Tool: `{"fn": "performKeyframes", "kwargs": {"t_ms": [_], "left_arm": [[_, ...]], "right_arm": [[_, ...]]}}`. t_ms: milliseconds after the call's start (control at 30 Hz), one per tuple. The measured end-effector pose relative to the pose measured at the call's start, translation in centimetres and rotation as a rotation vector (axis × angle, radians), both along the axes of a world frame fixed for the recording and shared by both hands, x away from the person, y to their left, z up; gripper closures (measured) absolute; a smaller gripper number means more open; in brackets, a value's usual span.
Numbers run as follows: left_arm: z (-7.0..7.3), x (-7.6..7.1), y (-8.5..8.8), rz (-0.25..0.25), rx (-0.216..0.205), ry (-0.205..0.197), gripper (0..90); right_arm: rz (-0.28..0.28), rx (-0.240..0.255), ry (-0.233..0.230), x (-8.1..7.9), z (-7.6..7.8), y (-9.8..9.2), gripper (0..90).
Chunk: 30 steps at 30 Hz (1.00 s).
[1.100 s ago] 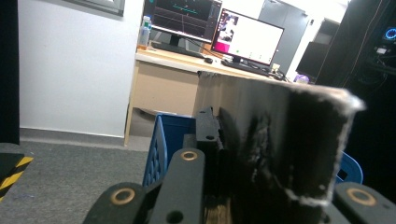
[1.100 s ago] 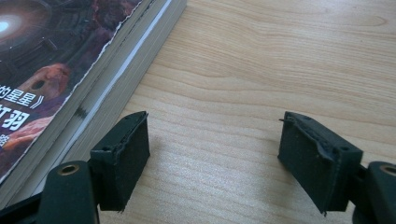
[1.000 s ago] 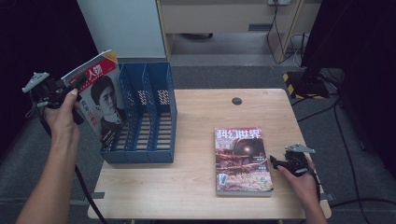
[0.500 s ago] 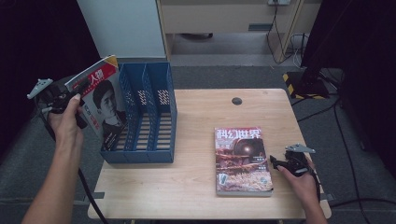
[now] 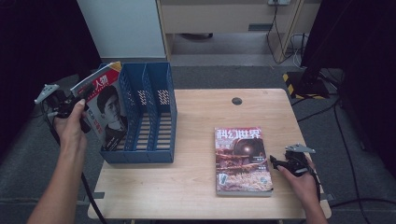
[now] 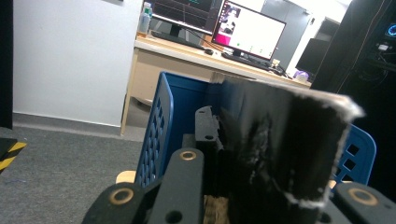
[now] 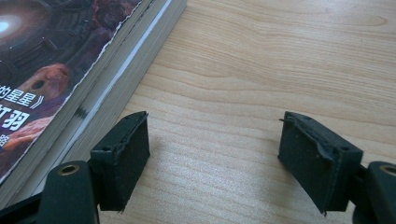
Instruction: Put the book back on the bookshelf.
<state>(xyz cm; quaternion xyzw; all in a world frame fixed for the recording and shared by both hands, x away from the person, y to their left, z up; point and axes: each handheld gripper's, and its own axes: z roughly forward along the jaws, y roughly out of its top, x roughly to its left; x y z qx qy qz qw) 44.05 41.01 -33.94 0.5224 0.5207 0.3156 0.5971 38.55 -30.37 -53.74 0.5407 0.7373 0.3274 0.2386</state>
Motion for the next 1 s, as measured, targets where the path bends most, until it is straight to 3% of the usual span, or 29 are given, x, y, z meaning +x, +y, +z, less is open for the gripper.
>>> {"fn": "performKeyframes", "kwargs": {"t_ms": [433,667,800,1000], "left_arm": [[-1.0,0.0,0.0,0.003,-0.018,0.01,83.6],[-0.8,-0.5,-0.6,-0.003,0.015,0.021,83.3],[-0.8,-0.8,-1.0,0.001,0.006,0.02,83.3],[-0.6,-0.8,-1.1,-0.002,0.059,0.082,83.0]], "right_arm": [[0.001,-0.001,0.0,0.0,0.0,0.0,24.5],[0.001,-0.001,0.0,0.0,0.0,0.0,24.5],[0.001,-0.001,0.0,0.0,0.0,0.0,24.5],[0.001,-0.001,0.0,0.0,0.0,0.0,24.4]]}}
